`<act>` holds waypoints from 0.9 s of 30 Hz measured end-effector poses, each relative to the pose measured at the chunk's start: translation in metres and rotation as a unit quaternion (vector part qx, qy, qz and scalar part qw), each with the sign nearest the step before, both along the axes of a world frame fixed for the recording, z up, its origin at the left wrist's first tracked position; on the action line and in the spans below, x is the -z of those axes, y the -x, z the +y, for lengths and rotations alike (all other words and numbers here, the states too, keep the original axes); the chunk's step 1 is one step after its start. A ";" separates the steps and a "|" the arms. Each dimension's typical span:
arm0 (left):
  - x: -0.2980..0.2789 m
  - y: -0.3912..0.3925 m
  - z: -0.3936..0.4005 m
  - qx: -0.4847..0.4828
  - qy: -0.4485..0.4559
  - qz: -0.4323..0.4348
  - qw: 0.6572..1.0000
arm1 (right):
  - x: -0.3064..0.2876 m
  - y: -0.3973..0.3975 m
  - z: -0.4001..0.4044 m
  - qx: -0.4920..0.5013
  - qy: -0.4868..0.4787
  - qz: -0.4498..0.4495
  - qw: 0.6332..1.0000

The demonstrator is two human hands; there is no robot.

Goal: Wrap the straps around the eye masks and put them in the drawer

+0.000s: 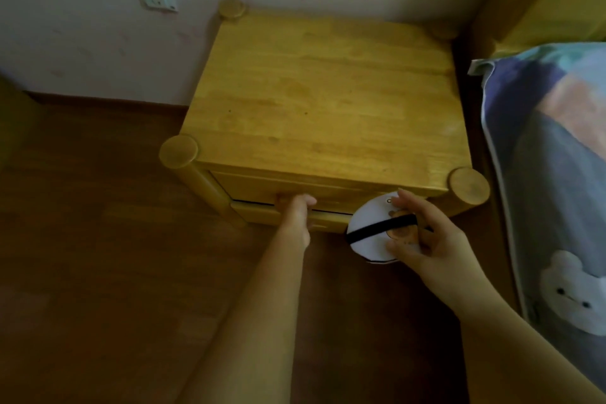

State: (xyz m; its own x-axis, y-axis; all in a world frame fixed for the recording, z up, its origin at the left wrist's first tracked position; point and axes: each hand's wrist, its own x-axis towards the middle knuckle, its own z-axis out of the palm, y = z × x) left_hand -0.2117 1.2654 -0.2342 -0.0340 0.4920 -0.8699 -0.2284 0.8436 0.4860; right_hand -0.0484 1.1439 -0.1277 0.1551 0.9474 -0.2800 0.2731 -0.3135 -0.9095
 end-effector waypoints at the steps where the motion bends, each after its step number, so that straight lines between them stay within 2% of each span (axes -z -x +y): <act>1: 0.000 -0.001 0.001 -0.016 0.000 -0.001 1.000 | 0.001 0.000 0.002 0.000 -0.002 0.001 1.000; 7: -0.006 -0.010 0.003 -0.154 -0.017 0.046 0.987 | 0.001 0.000 0.001 0.005 -0.005 -0.003 1.000; 16: -0.004 -0.003 -0.014 -0.123 -0.024 0.015 0.992 | 0.000 0.003 -0.012 0.024 -0.007 -0.012 1.000; 21: -0.015 0.020 -0.069 -0.194 0.016 -0.002 0.981 | -0.005 0.008 -0.021 0.023 -0.020 -0.007 1.000; 22: -0.019 0.025 -0.076 -0.232 -0.001 0.034 0.972 | -0.005 0.009 -0.022 0.022 -0.022 -0.009 0.999; 23: -0.024 0.030 -0.081 -0.260 -0.042 0.109 0.959 | -0.005 0.010 -0.023 0.022 -0.022 -0.011 0.999; 24: -0.032 0.036 -0.085 -0.243 -0.101 0.217 0.940 | -0.004 0.012 -0.024 0.023 -0.022 -0.010 0.999; 25: -0.037 0.043 -0.087 -0.171 -0.161 0.343 0.909 | -0.002 0.013 -0.024 0.026 -0.020 -0.009 0.999; 27: -0.036 0.058 -0.088 0.018 -0.291 0.533 0.794 | 0.003 0.015 -0.023 0.034 -0.018 -0.015 0.999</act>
